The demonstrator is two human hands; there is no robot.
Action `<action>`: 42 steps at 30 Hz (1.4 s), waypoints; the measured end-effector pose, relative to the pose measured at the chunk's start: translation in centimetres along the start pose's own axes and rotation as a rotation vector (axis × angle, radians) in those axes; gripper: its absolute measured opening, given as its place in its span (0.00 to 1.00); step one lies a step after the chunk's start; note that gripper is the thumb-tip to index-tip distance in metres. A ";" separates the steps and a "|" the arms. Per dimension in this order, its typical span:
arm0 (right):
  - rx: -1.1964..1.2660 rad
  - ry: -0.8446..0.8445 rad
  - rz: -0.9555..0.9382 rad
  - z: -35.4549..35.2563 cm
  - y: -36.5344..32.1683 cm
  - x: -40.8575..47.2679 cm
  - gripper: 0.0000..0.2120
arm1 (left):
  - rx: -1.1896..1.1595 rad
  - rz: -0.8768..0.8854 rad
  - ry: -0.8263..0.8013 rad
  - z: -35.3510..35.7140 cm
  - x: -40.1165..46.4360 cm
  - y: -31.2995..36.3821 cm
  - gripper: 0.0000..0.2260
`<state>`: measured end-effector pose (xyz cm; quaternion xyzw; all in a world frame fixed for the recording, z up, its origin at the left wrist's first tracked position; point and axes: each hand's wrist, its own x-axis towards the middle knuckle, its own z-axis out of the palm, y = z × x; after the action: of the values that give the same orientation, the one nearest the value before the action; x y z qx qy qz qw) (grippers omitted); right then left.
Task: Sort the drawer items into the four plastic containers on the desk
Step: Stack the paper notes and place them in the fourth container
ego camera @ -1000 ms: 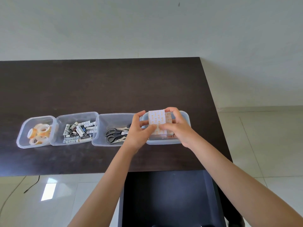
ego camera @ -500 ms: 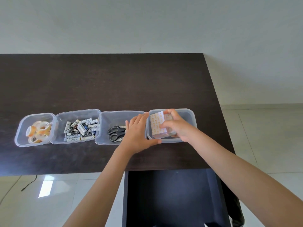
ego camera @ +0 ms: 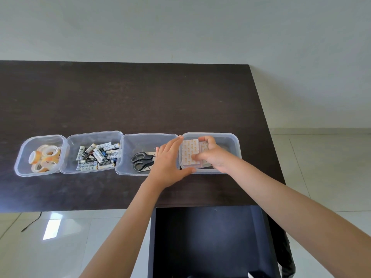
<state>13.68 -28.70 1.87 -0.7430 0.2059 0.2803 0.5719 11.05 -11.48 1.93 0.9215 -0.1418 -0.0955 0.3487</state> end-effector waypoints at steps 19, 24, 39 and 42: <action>-0.510 0.030 0.043 -2.3 -0.4 -1.1 0.12 | -0.021 -0.011 -0.020 0.0 -0.1 0.2 0.41; -0.521 0.043 0.022 -1.5 0.5 -0.5 0.16 | -0.015 -0.004 -0.015 0.1 0.0 0.1 0.41; -0.398 0.198 -0.044 -2.0 0.4 -0.7 0.15 | -0.002 0.005 -0.020 0.1 0.1 -0.2 0.41; -0.190 0.395 -0.037 -2.0 -0.2 -0.4 0.11 | -0.007 0.004 -0.019 0.1 0.1 -0.2 0.41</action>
<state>13.86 -30.58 2.66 -0.8378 0.2727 0.1368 0.4529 11.13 -11.43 1.74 0.9190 -0.1465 -0.1038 0.3509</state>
